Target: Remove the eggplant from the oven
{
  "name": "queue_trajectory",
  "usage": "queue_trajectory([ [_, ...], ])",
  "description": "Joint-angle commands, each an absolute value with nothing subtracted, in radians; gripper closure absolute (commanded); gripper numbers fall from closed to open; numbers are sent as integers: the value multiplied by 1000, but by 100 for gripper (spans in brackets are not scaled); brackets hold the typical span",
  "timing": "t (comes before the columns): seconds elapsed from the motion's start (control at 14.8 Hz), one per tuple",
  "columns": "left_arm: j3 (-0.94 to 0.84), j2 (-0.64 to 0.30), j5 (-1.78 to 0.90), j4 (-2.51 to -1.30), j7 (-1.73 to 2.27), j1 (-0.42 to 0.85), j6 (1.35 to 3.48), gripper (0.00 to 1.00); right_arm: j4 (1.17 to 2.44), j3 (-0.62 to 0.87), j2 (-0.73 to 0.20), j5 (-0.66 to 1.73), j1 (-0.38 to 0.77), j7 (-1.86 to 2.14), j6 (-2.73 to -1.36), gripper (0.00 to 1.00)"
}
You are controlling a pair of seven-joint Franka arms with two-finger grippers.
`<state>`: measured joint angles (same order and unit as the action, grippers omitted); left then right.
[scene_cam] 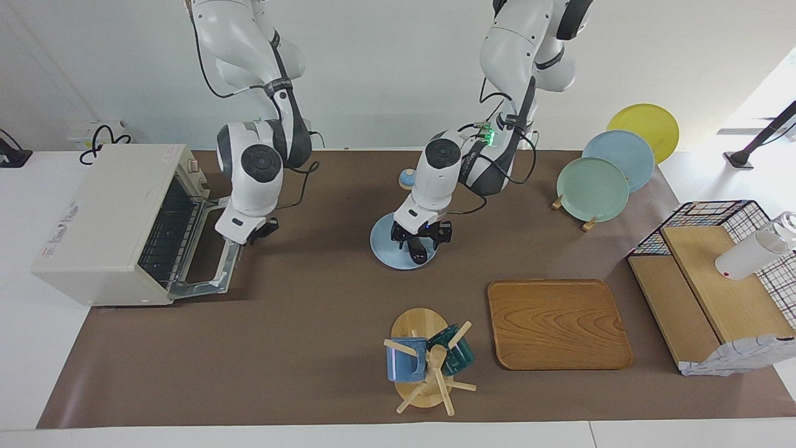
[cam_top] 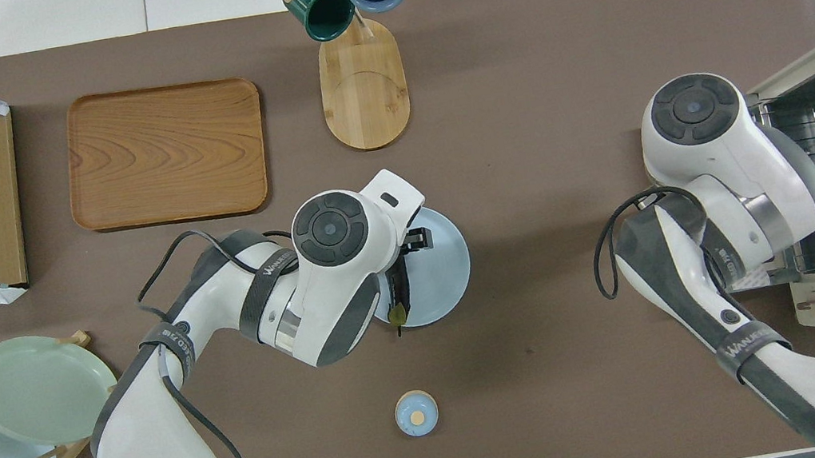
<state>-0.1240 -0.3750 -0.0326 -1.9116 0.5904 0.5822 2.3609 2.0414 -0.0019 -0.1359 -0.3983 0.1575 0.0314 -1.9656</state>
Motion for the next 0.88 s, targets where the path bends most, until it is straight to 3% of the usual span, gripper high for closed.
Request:
queue_trajectory([
  [0.0, -107, -348, -34, -1942, 614, 604, 2365, 1, 1999, -8, -101, -462, 71, 152, -1915, 82],
  [0.41, -107, -339, -34, -1974, 614, 621, 2370, 4, 1953, -6, -40, -449, 20, 242, -1798, 82],
  [0.54, -107, -339, -34, -1976, 617, 621, 2368, 15, 1950, -6, -3, -446, 20, 253, -1761, 81],
  [0.81, -107, -339, -34, -1964, 632, 620, 2352, 49, 1948, -6, 67, -436, -3, 314, -1721, 80],
])
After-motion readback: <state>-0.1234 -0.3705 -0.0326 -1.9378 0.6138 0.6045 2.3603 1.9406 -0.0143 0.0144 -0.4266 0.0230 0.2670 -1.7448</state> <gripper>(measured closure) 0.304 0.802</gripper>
